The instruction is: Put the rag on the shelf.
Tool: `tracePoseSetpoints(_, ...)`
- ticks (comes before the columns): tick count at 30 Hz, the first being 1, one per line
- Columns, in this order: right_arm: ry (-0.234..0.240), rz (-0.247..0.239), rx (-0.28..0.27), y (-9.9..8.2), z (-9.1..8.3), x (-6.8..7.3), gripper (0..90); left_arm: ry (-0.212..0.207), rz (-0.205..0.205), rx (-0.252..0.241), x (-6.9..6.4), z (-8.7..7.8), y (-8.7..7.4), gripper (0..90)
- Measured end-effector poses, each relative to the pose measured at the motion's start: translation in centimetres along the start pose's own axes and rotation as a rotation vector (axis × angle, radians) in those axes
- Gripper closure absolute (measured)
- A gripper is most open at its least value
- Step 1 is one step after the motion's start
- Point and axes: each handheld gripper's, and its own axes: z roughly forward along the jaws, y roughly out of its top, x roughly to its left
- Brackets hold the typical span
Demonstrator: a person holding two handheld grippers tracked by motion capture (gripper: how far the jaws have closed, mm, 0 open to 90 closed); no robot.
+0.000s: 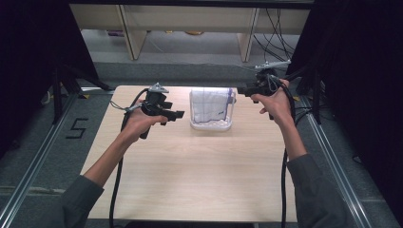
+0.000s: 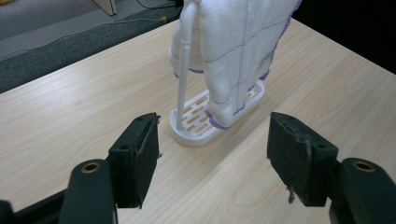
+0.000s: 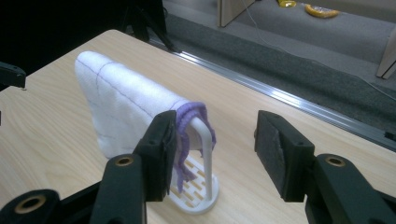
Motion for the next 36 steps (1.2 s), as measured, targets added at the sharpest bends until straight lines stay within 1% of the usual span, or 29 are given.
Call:
tracePoseSetpoints(1, -0.001, 0.008, 0.01, -0.1, -0.2, 0.1, 49.1, 0.001, -0.001, -0.007, -0.1, 0.0, -0.1, 34.0)
tracePoseSetpoints(2, -0.003, -0.004, 0.002, -0.1, -0.2, 0.1, 49.0, -0.003, 0.0, -0.004, -0.2, -0.1, -0.2, 34.0)
tracePoseSetpoints(4, 0.006, -0.008, -0.001, -0.2, -0.2, 0.0, 48.9, -0.004, 0.004, -0.002, -0.3, -0.1, -0.3, 33.7)
tracePoseSetpoints(5, -0.008, -0.015, -0.007, -0.3, -0.2, 0.1, 48.7, -0.005, -0.002, -0.008, -0.5, -0.2, -0.5, 33.7)
tracePoseSetpoints(6, 0.0, -0.005, 0.003, -0.3, -0.6, 0.3, 48.7, -0.012, 0.001, -0.01, -0.8, -0.3, -0.7, 33.8)
tracePoseSetpoints(8, 0.003, -0.002, 0.0, -0.4, -0.7, 0.4, 48.7, -0.018, 0.004, -0.01, -0.9, -0.4, -0.9, 33.8)
tracePoseSetpoints(9, 0.003, -0.011, 0.002, -0.4, -0.8, 0.4, 48.7, -0.017, 0.005, -0.009, -1.1, -0.5, -1.0, 33.7)
tracePoseSetpoints(10, 0.002, -0.02, -0.013, -0.6, -0.8, 0.4, 48.7, -0.023, 0.007, -0.01, -1.2, -0.5, -1.2, 33.6)
tracePoseSetpoints(11, 0.008, -0.016, 0.001, -0.7, -1.2, 0.6, 48.7, -0.027, 0.004, -0.012, -1.5, -0.6, -1.5, 33.5)
tracePoseSetpoints(12, 0.008, -0.016, 0.001, -0.7, -1.2, 0.6, 48.7, -0.027, 0.004, -0.012, -1.5, -0.6, -1.5, 33.5)
tracePoseSetpoints(13, 0.004, -0.02, -0.008, -0.9, -1.2, 0.7, 48.7, -0.033, -0.005, -0.023, -1.8, -0.7, -1.8, 33.4)
tracePoseSetpoints(14, 0.004, -0.02, -0.008, -0.9, -1.2, 0.7, 48.7, -0.033, -0.005, -0.023, -1.8, -0.7, -1.8, 33.4)
tracePoseSetpoints(15, 0.011, -0.017, -0.006, -1.1, -1.4, 0.8, 48.6, -0.034, 0.005, -0.017, -1.8, -0.9, -1.9, 33.4)
tracePoseSetpoints(16, 0.003, -0.051, -0.008, -1.1, -1.6, 0.7, 48.3, -0.037, 0.004, -0.019, -2.0, -1.0, -2.0, 33.3)
tracePoseSetpoints(17, 0.003, -0.051, -0.008, -1.1, -1.6, 0.7, 48.3, -0.041, 0.007, -0.019, -2.1, -1.1, -2.1, 33.3)
tracePoseSetpoints(18, 0.009, -0.037, -0.001, -1.3, -1.7, 0.9, 47.7, -0.042, 0.008, -0.014, -2.2, -1.1, -2.3, 33.3)
tracePoseSetpoints(21, 0.013, -0.043, -0.014, -1.6, -2.0, 1.0, 47.6, -0.049, 0.013, -0.018, -2.6, -1.4, -2.7, 32.9)
tracePoseSetpoints(22, 0.022, -0.029, -0.013, -1.8, -2.1, 1.2, 47.3, -0.05, 0.014, -0.018, -2.8, -1.4, -2.8, 32.9)
tracePoseSetpoints(23, 0.02, -0.046, -0.007, -1.9, -2.2, 1.1, 47.1, -0.053, 0.005, -0.028, -3.0, -1.4, -3.0, 32.9)
tracePoseSetpoints(24, 0.018, -0.034, -0.017, -2.1, -2.3, 1.3, 47.0, -0.056, 0.015, -0.019, -3.0, -1.5, -3.1, 32.9)
tracePoseSetpoints(25, 0.028, -0.042, -0.018, -2.4, -2.4, 1.4, 46.7, -0.059, 0.019, -0.017, -3.2, -1.5, -3.4, 32.8)
tracePoseSetpoints(26, 0.028, -0.042, -0.018, -2.4, -2.4, 1.4, 46.7, -0.059, 0.019, -0.017, -3.2, -1.5, -3.4, 32.8)
tracePoseSetpoints(27, 0.026, -0.053, -0.016, -2.7, -2.6, 1.5, 46.5, -0.064, 0.004, -0.03, -3.5, -1.6, -3.7, 32.8)
tracePoseSetpoints(29, 0.032, -0.045, -0.022, -2.9, -2.6, 1.6, 46.5, -0.07, 0.005, -0.033, -3.6, -1.6, -3.8, 32.8)
tracePoseSetpoints(30, 0.036, -0.037, -0.017, -3.1, -2.7, 1.7, 46.3, -0.068, 0.016, -0.025, -3.6, -1.7, -4.0, 32.8)
tracePoseSetpoints(31, 0.048, -0.031, -0.013, -3.4, -3.0, 2.0, 46.1, -0.076, 0.015, -0.029, -3.8, -1.7, -4.4, 32.7)
tracePoseSetpoints(32, 0.048, -0.033, -0.024, -3.6, -2.9, 2.1, 45.9, -0.076, 0.005, -0.035, -4.0, -1.6, -4.6, 32.5)
tracePoseSetpoints(33, 0.05, -0.047, -0.018, -3.8, -3.1, 2.0, 45.8, -0.08, 0.006, -0.034, -4.0, -1.6, -4.8, 32.4)
tracePoseSetpoints(36, 0.058, -0.042, -0.022, -4.1, -3.1, 2.3, 45.6, -0.082, 0.014, -0.026, -4.1, -1.7, -5.3, 32.1)
